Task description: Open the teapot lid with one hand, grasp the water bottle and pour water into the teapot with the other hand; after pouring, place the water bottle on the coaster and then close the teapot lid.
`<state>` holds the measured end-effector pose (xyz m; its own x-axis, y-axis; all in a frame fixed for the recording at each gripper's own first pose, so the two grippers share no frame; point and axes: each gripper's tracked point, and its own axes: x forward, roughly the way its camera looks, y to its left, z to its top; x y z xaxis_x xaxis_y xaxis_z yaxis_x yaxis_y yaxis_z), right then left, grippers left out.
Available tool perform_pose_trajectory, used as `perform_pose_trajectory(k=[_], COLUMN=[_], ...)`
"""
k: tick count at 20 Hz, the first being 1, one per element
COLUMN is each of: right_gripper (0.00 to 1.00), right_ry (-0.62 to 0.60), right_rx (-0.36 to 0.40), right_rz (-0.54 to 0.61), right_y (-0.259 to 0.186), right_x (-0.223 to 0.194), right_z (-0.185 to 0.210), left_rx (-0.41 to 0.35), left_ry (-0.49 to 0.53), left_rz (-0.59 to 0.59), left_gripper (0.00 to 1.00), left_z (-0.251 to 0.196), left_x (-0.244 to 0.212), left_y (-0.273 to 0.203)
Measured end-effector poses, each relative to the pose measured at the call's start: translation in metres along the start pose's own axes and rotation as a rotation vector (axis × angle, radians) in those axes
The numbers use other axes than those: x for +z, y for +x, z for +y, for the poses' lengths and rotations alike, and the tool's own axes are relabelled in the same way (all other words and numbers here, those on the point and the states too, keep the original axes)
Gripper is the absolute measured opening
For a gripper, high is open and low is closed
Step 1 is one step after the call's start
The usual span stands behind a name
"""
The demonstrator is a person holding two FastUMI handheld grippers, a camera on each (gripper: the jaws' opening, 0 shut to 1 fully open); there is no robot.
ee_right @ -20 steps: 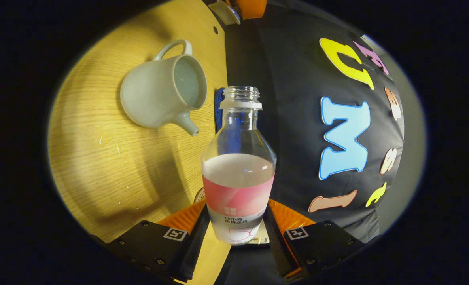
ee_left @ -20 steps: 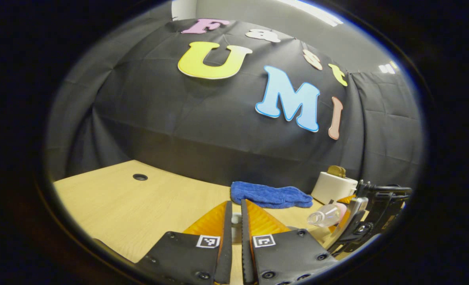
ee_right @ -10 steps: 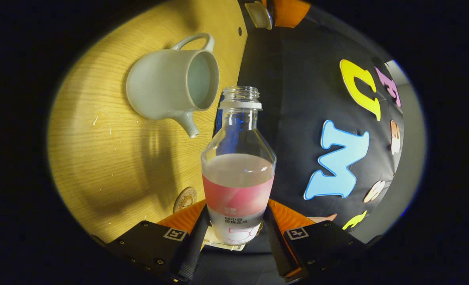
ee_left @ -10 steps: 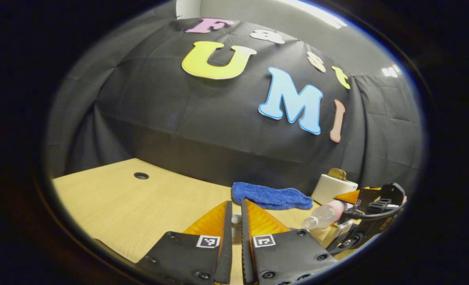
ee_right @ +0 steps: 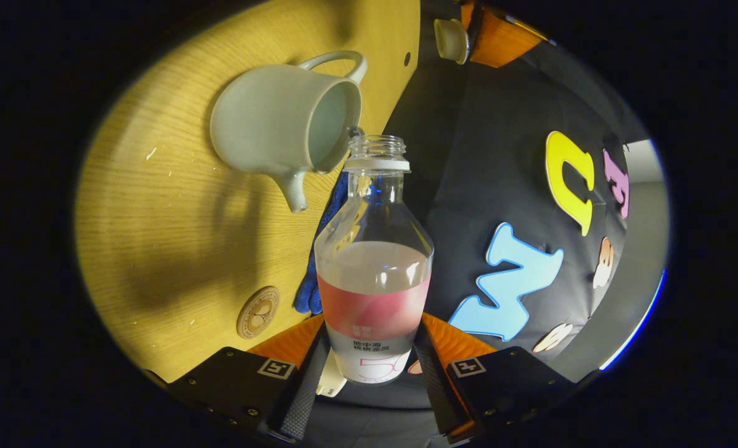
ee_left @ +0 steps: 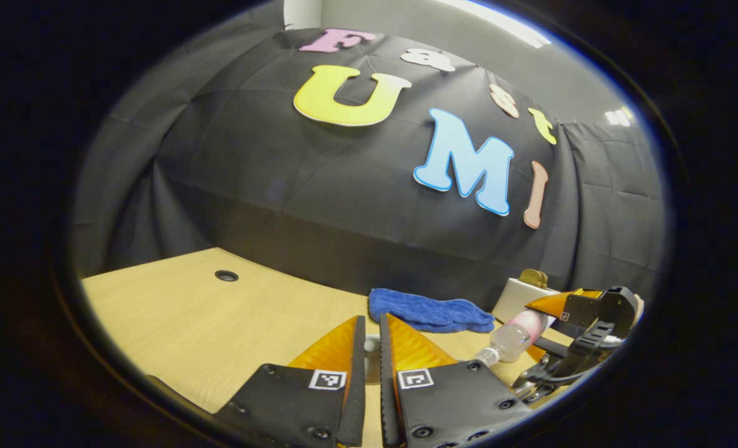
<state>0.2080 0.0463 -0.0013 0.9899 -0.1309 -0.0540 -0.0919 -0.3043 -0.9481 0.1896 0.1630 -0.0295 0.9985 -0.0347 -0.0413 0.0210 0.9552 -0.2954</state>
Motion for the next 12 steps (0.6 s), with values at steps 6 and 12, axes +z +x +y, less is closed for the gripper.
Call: perform_pose_trajectory(k=[6,12], right_gripper=[0.76,0.75], right_ry=[-0.062,-0.147], right_rx=[-0.054,-0.103], right_rz=[-0.017,-0.030], right_y=[0.006,0.006], right_x=[-0.001,0.004], right_z=[-0.016,-0.030], left_rx=[0.003,0.010], left_ry=[-0.013,-0.025], left_rz=[0.004,0.000], left_gripper=[0.19,0.19], left_z=[0.002,0.005], left_x=[-0.001,-0.001], left_y=[-0.001,0.000])
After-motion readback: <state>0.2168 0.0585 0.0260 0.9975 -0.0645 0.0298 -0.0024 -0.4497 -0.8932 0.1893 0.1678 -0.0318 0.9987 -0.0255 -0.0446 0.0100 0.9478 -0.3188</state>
